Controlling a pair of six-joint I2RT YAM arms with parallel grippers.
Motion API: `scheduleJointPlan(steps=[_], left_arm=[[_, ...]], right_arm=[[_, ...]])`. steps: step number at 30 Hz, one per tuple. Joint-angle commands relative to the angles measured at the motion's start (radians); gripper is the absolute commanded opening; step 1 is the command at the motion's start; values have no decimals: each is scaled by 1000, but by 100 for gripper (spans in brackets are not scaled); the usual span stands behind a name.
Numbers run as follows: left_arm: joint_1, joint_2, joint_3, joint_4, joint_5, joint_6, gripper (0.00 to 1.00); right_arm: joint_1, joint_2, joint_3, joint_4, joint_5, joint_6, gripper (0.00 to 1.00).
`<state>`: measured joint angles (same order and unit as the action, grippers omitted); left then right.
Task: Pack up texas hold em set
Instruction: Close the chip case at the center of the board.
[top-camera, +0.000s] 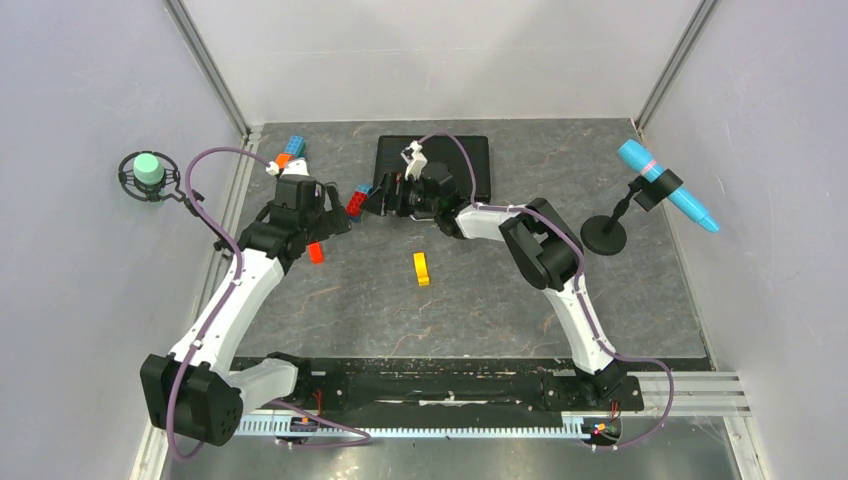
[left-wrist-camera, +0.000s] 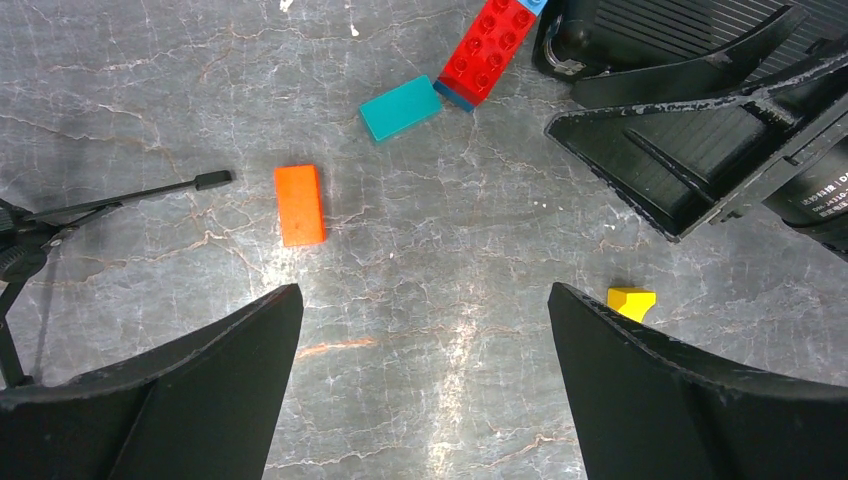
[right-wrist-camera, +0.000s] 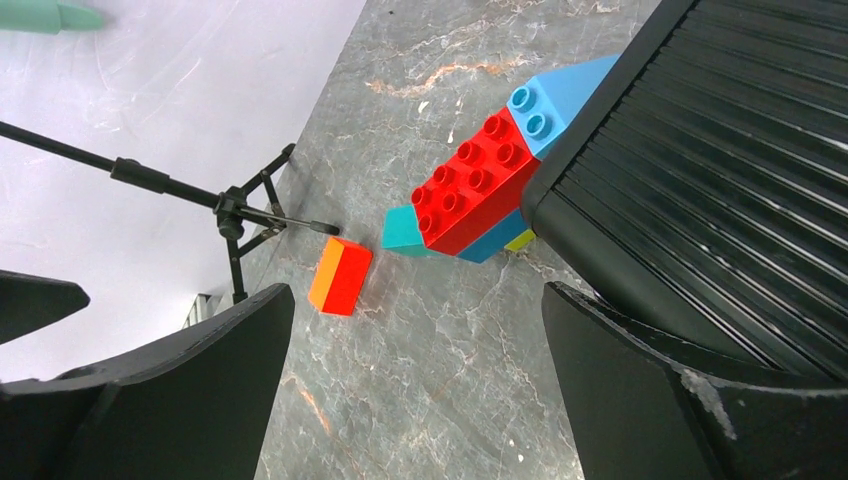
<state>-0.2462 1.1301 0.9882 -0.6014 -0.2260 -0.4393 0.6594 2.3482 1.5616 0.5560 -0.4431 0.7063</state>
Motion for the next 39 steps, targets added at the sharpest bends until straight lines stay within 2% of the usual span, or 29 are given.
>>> scheduleJointPlan(steps=[1,7,16,23,31,39], left_arm=[[7,-30,3,11,6,42,100],[10,-25,3,12,12,44,100],[15,-23,0,15,27,44,100],[18,-22,0,15,29,44,100],[19,-23,-2,17,31,44,100],[24,-22,-2,17,29,44,100]], right_arm=[[-8,40,53,-89,113,-50,98],[-6,32,35,-169,169,-86,98],[-2,-10,-86,-97,183,-108,98],[-1,-32,-119,-111,281,-122,98],[2,-42,-96,-219,424,-147,98],[5,-36,-98,-197,437,-140,98]])
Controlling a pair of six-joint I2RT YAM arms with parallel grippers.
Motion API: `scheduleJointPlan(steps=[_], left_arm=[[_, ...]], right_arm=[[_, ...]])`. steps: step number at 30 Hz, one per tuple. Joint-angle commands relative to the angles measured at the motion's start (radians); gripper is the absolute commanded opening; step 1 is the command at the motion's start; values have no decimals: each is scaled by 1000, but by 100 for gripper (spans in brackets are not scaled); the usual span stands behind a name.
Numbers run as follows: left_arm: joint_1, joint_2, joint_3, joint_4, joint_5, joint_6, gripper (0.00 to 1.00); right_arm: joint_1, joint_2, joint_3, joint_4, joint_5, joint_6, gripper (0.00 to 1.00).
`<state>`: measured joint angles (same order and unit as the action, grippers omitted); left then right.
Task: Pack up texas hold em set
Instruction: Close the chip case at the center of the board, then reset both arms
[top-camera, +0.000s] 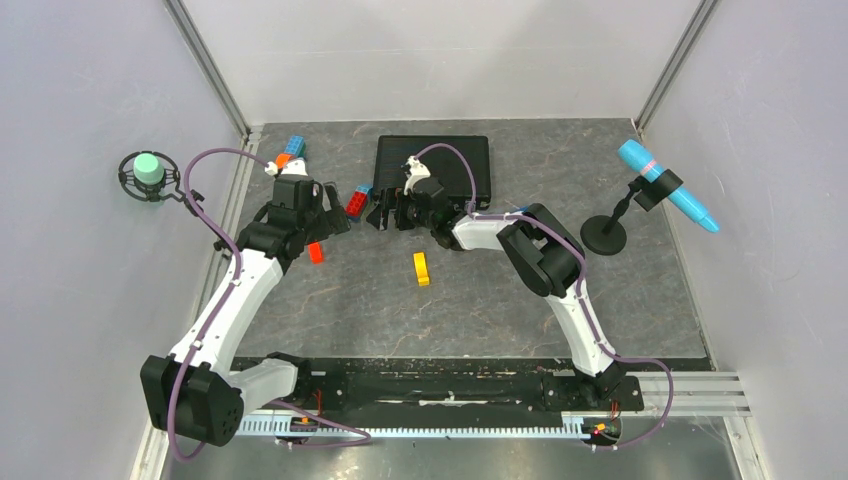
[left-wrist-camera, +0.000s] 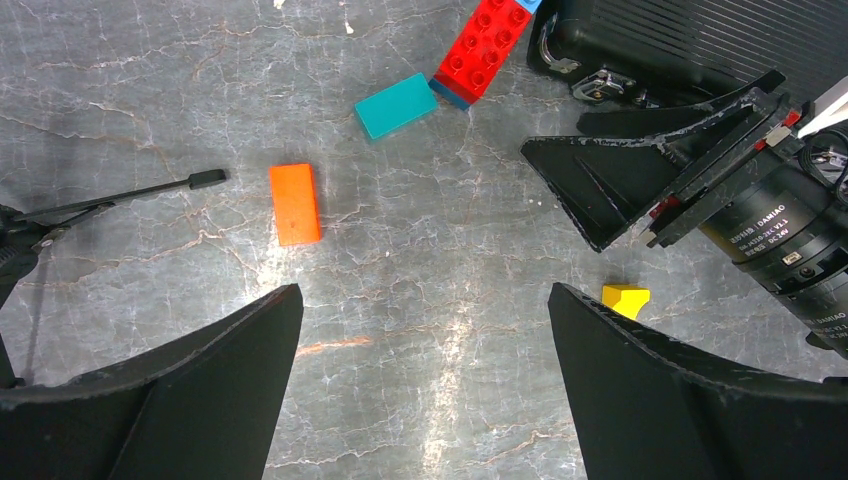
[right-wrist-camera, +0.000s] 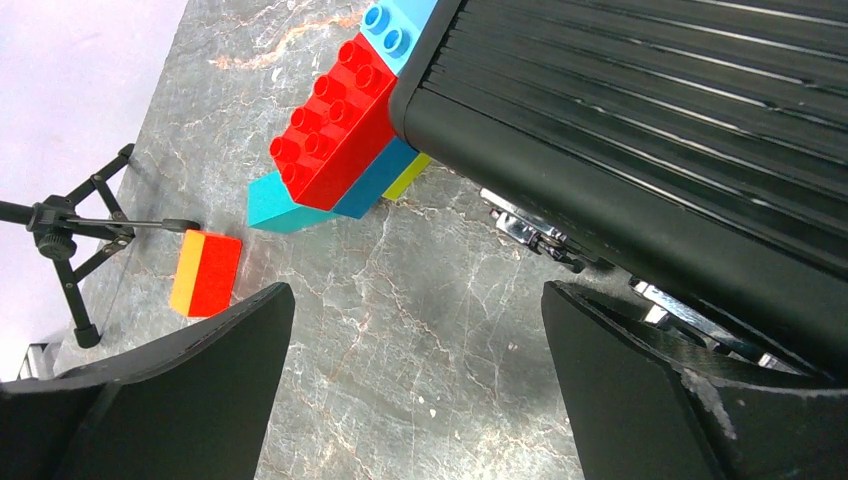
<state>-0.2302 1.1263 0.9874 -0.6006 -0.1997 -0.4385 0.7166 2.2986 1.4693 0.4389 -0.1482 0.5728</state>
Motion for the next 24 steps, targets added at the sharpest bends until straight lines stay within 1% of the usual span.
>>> scheduleJointPlan(steps=[1,6,8,11,14,16,18,24], left_arm=[[8,-17,-1,17,2,43,100],[9,-18,-1,16,-1,44,100],[10,-14,-1,16,-2,43,100],[11,-10,0,18,9,46,100],[11,-10,-1,22,9,46,100],[11,-13,-4,29,11,47,100],[11,-17,-9,40,21,45,100],[11,-28,-30,75,36,32,100]], right_arm=[[-53,12,-7,-75,139,-8,98],[-52,-66,-85,4,71,-42,98],[-52,-110,-115,3,30,-74,98],[-52,-206,-172,-8,-14,-130,98],[-52,-340,-281,-5,-16,-185,98],[-52,-438,-358,-8,2,-224,98],[-52,-536,-447,-21,54,-257,98],[-52,-809,-645,-152,321,-348,98]])
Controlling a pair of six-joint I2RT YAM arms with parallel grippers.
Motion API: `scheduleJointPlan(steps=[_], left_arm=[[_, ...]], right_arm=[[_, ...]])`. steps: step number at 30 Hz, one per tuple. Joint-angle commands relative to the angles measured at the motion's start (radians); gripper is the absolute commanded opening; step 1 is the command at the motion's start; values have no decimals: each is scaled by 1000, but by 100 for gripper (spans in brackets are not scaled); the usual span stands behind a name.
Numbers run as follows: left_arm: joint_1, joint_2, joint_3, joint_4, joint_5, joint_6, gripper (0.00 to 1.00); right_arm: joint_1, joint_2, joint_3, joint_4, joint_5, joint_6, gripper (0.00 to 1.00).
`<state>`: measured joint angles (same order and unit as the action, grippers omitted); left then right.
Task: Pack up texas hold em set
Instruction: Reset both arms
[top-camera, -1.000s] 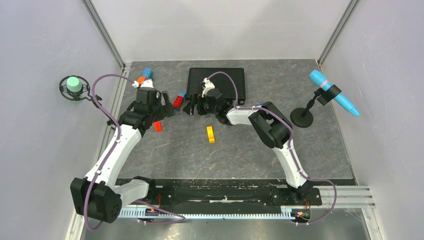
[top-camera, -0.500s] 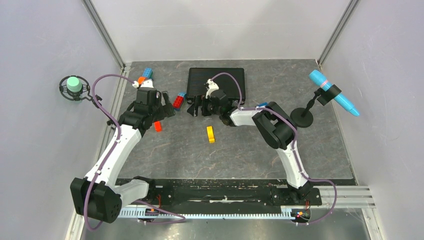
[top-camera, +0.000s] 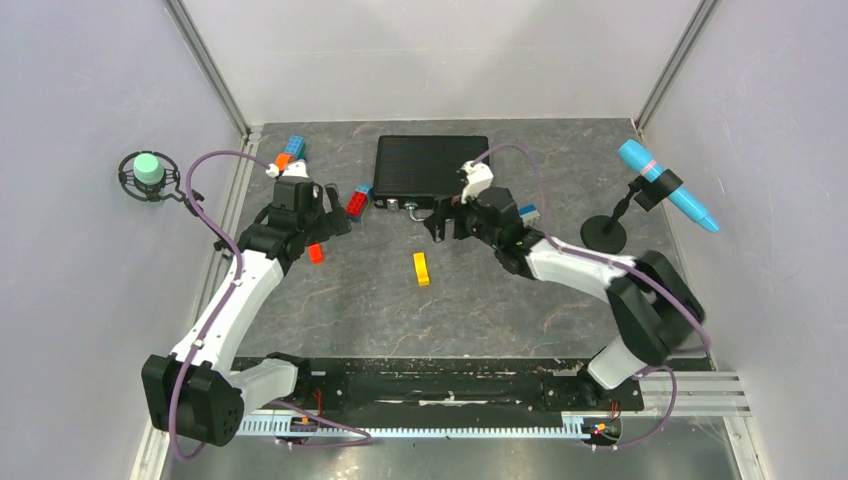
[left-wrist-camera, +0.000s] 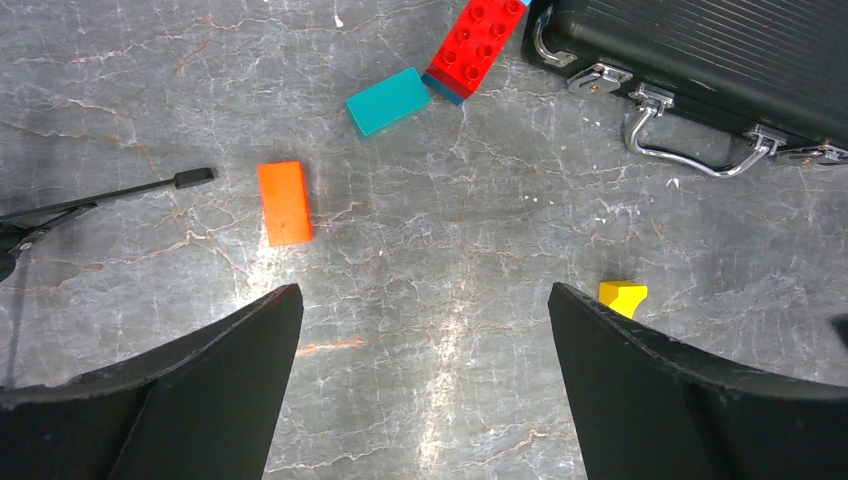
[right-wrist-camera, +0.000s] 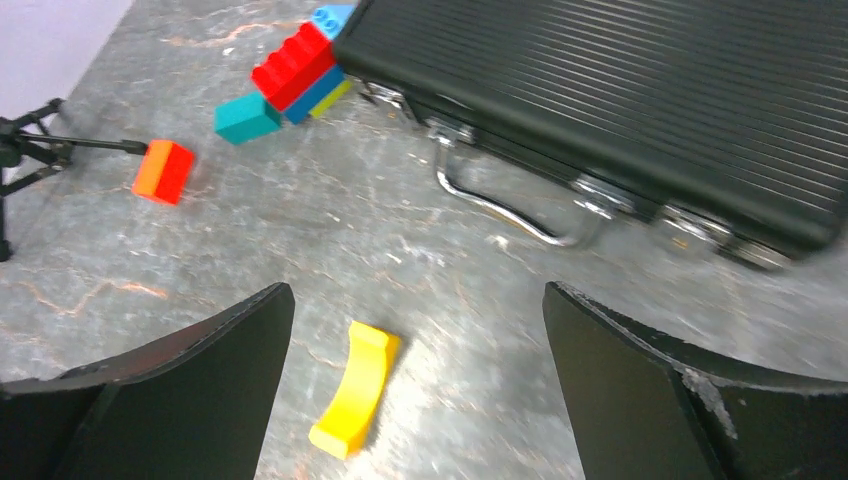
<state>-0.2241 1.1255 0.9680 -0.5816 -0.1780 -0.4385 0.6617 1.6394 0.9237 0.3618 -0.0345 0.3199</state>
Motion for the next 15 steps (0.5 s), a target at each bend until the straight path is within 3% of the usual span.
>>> scheduleJointPlan(steps=[1,9,15], left_arm=[[5,-29,-14,61,16,31,100],[5,-79,-60,123,39,30,100],[5,-104,-86,153,35,37,100]], right_arm=[[3,-191,-140,-86,270,-98,98],[3,-532,-464,-60,547,-140,98],[3,-646,-633,-3,636,-145,98]])
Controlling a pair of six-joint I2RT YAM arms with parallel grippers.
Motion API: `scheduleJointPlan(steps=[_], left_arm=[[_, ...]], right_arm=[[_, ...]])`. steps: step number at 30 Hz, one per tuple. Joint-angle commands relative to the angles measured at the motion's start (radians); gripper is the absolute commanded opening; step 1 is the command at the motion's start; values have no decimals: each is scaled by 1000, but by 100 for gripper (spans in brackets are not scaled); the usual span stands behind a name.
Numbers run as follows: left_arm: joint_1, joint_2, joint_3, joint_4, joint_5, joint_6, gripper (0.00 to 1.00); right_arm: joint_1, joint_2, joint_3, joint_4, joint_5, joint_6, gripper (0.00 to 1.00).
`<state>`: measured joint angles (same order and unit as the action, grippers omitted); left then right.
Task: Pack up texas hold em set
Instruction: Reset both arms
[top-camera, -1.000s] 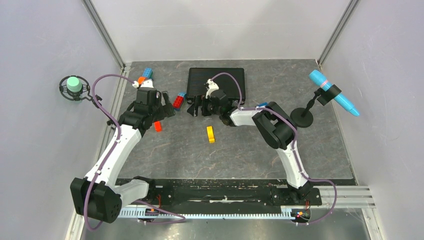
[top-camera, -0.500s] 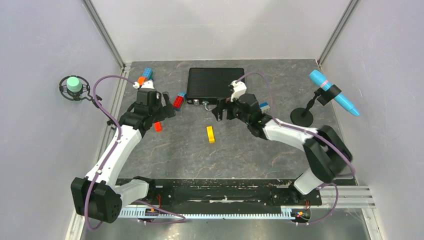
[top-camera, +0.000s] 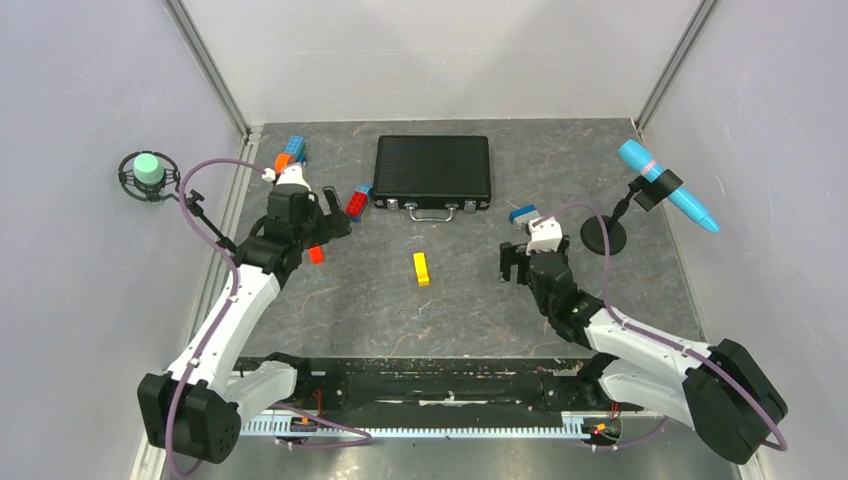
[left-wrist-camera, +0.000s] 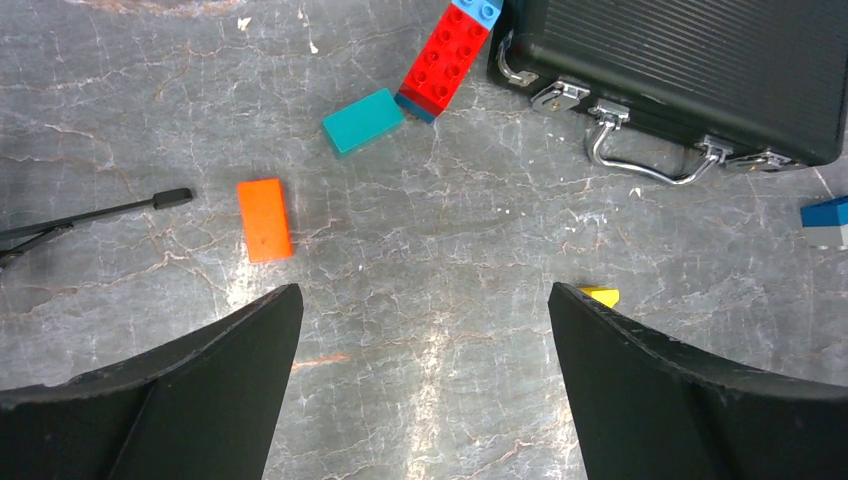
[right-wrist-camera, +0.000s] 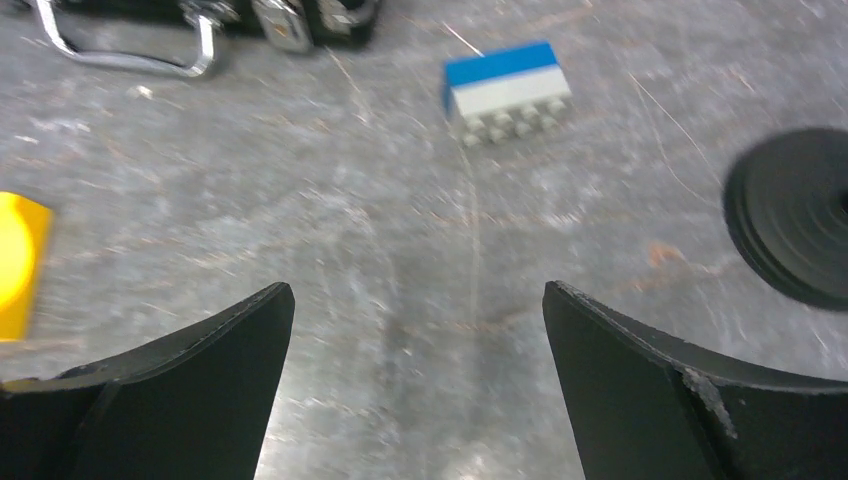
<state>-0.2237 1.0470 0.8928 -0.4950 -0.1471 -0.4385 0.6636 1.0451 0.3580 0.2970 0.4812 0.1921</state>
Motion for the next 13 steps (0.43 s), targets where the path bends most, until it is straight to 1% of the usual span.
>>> scheduleJointPlan(steps=[1,4,13], left_arm=[[4,-24,-8,62,-1,35,100],[4,-21,-3,53,-12,32,100],[4,-12,8,36,-28,25,100]], right_arm=[[1,-59,-84,67,122,-14,98],[1,-63,-110,73,120,-4,98],[0,-59,-117,79,124,24,98]])
